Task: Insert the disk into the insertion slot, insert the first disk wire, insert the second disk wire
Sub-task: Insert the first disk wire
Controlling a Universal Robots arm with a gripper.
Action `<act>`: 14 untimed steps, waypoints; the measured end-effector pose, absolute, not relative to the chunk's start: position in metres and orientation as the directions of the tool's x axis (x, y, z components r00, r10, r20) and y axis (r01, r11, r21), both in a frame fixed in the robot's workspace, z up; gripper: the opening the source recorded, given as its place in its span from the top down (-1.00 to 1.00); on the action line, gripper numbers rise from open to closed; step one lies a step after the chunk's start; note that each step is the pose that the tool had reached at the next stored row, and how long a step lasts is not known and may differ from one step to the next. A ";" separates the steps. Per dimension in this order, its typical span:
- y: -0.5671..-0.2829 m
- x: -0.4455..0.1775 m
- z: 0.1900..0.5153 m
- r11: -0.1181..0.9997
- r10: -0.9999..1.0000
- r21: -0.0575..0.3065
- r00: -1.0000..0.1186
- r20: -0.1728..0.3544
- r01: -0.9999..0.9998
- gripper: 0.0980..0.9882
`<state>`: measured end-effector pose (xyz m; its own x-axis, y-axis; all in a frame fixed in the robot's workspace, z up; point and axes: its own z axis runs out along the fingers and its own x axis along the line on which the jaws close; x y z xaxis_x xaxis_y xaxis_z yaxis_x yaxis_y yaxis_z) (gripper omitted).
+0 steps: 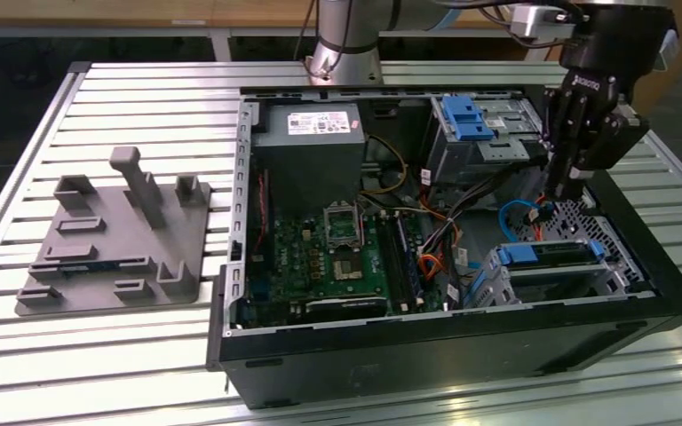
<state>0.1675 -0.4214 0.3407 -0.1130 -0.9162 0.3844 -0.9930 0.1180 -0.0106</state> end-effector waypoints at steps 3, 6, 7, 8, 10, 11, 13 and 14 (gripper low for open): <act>-0.421 0.168 0.340 0.121 -0.916 -0.010 -0.116 0.384 -0.993 0.44; -0.421 0.168 0.338 0.124 -0.916 -0.011 -0.118 0.384 -0.992 0.44; -0.421 0.168 0.338 0.125 -0.915 -0.011 -0.119 0.384 -0.992 0.44; -0.421 0.168 0.338 0.126 -0.915 -0.011 -0.120 0.384 -0.992 0.44; -0.421 0.169 0.337 0.128 -0.915 -0.010 -0.123 0.384 -0.992 0.44; -0.421 0.170 0.337 0.129 -0.915 -0.010 -0.123 0.384 -0.992 0.44; -0.421 0.170 0.337 0.131 -0.915 -0.011 -0.125 0.384 -0.991 0.44; -0.421 0.170 0.336 0.132 -0.915 -0.011 -0.126 0.384 -0.991 0.44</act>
